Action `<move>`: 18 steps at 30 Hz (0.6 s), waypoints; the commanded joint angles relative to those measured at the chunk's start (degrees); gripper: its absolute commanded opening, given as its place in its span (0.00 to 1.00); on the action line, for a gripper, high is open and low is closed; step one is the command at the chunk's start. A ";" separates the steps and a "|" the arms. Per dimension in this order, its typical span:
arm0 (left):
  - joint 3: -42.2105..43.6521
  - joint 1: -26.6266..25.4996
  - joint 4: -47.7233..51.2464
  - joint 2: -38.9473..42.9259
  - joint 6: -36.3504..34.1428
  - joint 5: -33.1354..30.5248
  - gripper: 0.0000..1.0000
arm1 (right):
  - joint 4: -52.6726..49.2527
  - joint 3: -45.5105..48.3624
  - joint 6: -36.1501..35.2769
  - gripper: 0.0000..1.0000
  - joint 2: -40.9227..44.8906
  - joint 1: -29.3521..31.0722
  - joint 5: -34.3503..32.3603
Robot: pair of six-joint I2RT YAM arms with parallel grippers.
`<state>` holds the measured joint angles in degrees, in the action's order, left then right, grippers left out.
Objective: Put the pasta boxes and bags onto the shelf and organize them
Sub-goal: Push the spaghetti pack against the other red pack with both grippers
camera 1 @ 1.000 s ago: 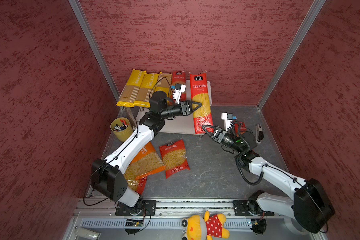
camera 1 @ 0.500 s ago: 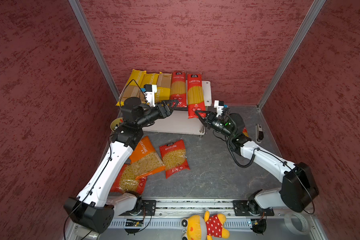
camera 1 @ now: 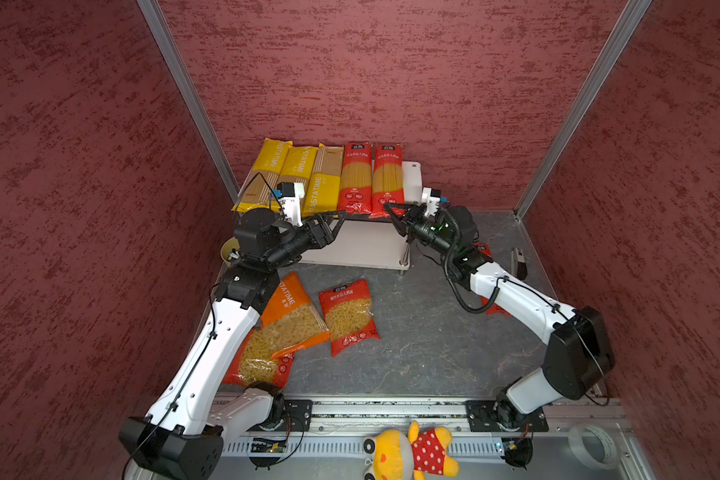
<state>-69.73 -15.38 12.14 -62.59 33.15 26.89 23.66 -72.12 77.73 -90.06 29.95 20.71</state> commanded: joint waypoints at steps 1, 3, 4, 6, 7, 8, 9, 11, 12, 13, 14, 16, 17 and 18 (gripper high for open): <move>0.28 0.26 -0.77 0.49 -0.08 0.26 0.63 | 1.88 -4.62 -0.48 0.00 -0.59 0.16 -0.34; 0.47 0.26 -0.85 0.56 -0.18 0.18 0.63 | 0.53 -5.54 -0.66 0.00 -1.40 0.19 1.25; 0.56 0.26 -0.87 0.54 -0.18 0.17 0.63 | -0.02 -6.03 -0.78 0.00 -1.86 0.14 2.21; 0.74 0.29 -1.24 0.45 -0.10 0.26 0.63 | -0.50 -6.63 -0.54 0.00 -2.31 0.17 3.52; 0.82 0.28 -1.32 0.30 -0.10 0.30 0.63 | -0.30 -6.57 -0.18 0.00 -2.42 0.19 3.79; 0.83 0.26 -1.42 0.20 -0.02 0.32 0.63 | -0.28 -6.53 0.08 0.00 -2.46 0.17 3.84; 0.76 0.25 -1.48 0.10 0.08 0.35 0.63 | -0.27 -6.50 -0.06 0.00 -2.39 0.15 3.80; 0.74 0.20 -1.60 0.01 0.08 0.34 0.63 | -1.48 -7.18 -0.70 0.00 -2.65 0.15 4.04; 0.74 0.15 -1.59 0.01 0.05 0.35 0.63 | -1.77 -7.50 -0.76 0.00 -2.76 0.15 4.31; 0.68 0.10 -1.45 0.01 -0.01 0.35 0.63 | -1.69 -7.76 -0.66 0.00 -2.94 0.16 4.57; 0.65 0.06 -1.34 0.01 -0.07 0.29 0.63 | -1.69 -8.12 -0.48 0.00 -3.27 0.15 5.07; 0.72 0.00 -1.21 0.14 -0.10 0.05 0.63 | -2.16 -9.20 -0.01 0.00 -3.95 0.24 6.07; 0.75 0.07 -1.16 0.18 -0.12 -0.10 0.63 | -2.21 -9.70 0.22 0.00 -4.14 0.34 6.54; 0.72 0.01 -1.16 0.27 -0.18 -0.17 0.63 | -2.14 -10.11 0.52 0.00 -4.58 0.39 6.99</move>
<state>-69.41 -15.38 11.97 -62.59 33.15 26.87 18.50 -78.74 77.80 -93.86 29.80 24.40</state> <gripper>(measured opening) 0.629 0.179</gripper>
